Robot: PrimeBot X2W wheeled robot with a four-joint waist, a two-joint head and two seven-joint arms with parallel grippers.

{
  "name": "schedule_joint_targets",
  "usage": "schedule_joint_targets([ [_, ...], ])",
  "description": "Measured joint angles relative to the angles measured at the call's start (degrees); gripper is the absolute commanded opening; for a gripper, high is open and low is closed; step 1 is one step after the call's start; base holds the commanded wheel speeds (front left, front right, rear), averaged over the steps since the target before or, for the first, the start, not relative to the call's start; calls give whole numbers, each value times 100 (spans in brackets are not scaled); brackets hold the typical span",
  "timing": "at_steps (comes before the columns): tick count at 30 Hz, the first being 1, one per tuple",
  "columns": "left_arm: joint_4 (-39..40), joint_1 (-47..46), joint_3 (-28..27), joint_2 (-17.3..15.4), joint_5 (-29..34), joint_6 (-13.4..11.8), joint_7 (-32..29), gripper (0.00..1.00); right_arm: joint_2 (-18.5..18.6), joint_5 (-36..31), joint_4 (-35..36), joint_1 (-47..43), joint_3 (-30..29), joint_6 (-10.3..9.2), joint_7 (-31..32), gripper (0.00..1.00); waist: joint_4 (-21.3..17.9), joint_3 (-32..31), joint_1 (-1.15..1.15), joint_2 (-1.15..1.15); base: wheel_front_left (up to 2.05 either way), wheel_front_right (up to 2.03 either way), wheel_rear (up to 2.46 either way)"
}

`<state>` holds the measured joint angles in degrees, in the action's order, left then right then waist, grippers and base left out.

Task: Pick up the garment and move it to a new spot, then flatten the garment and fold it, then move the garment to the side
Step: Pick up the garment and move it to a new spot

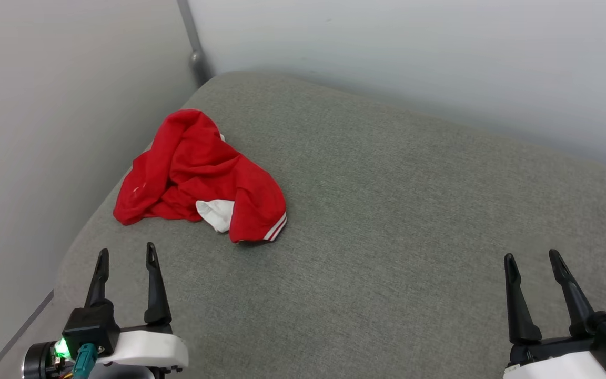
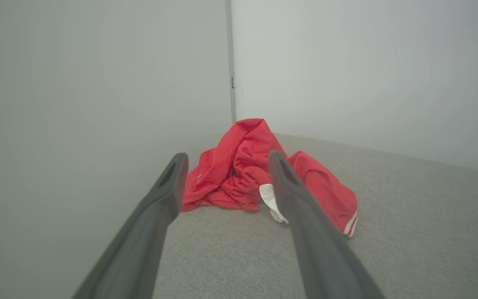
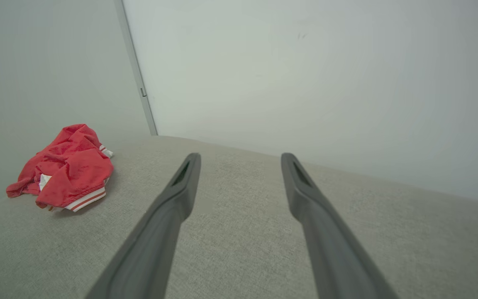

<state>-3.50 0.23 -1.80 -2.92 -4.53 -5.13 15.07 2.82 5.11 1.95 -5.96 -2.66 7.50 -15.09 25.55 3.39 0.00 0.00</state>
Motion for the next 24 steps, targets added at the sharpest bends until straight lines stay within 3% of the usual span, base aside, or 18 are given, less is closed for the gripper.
schedule_joint_targets([
  [10,-23,47,-132,0,-129,-38,0,100,0,-41,-9,0,57,0,0,100,86,11,0,0,0,0,0],
  [14,-196,-157,-356,-26,-180,180,0,100,0,-65,-2,14,63,0,0,100,-2,56,0,0,0,0,0],
  [19,-804,-1029,-623,-501,-282,647,0,100,0,-136,33,127,68,0,0,100,-133,203,0,0,0,0,0],
  [24,-1445,-2318,-637,-1311,-266,971,-143,100,0,-230,63,250,78,0,0,100,-330,380,0,0,0,0,0],
])
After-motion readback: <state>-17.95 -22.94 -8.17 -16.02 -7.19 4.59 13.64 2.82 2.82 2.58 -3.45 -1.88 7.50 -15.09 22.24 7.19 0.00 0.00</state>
